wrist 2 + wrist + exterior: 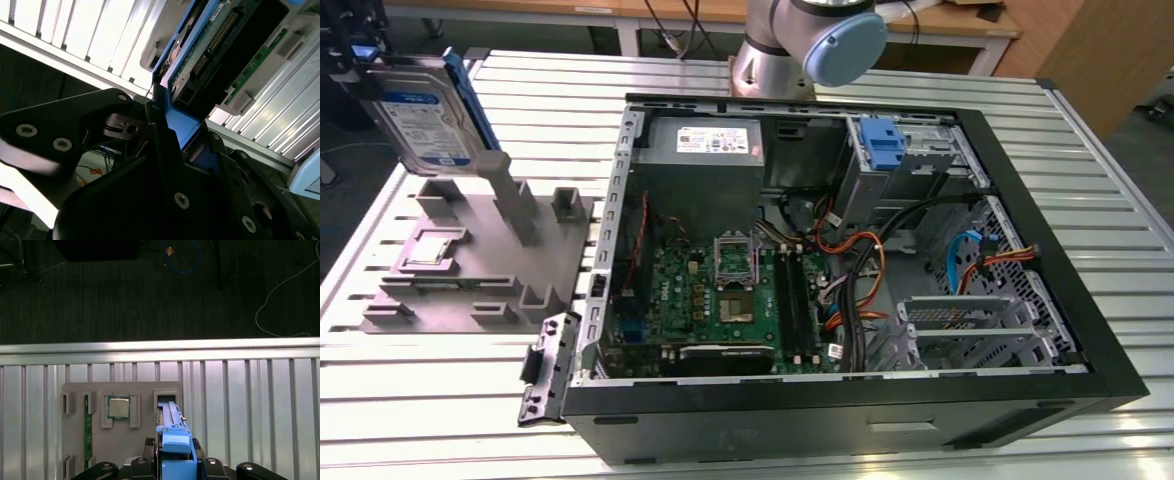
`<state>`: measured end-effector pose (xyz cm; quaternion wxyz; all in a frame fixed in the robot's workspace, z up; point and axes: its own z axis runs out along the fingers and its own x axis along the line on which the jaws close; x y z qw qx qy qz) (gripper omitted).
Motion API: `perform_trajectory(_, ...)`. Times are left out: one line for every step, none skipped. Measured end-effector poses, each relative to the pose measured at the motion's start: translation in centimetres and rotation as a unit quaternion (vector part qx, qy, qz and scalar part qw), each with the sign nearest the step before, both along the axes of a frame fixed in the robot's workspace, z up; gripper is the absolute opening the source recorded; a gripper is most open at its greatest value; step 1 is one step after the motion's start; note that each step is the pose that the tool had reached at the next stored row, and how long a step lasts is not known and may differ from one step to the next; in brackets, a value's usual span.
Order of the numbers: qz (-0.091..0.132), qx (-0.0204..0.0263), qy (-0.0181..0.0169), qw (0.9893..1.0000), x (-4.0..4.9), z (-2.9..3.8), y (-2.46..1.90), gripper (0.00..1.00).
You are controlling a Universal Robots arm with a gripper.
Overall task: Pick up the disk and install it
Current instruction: 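Pick up the disk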
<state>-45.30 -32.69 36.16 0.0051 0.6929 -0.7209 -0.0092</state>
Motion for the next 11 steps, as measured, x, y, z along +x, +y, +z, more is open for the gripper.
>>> perform_trajectory(0.000,0.0000,0.0000,1.0000,0.00,0.03,0.00,0.36)
perform_trajectory(0.000,0.0000,0.0000,1.0000,0.00,0.08,0.00,0.36)
perform_trajectory(0.000,0.0000,0.0000,1.0000,0.00,0.10,0.00,0.36)
perform_trajectory(0.000,0.0001,-0.0001,1.0000,0.00,0.09,0.00,0.36)
perform_trajectory(0.000,0.0000,-0.0001,1.0000,0.00,0.10,0.00,0.36)
perform_trajectory(0.000,0.0000,0.0000,1.0000,0.00,0.10,0.00,0.36)
perform_trajectory(0.000,0.0000,0.0001,1.0000,0.00,0.11,0.00,0.36)
perform_trajectory(0.000,0.0000,0.0001,1.0000,0.00,0.11,0.00,0.36)
perform_trajectory(0.000,0.0000,0.0001,1.0000,0.01,0.12,0.00,0.36)
perform_trajectory(0.000,0.0000,0.0001,1.0000,0.00,0.14,0.00,0.36)
perform_trajectory(0.000,0.0000,0.0001,1.0000,0.00,0.17,0.00,0.36)
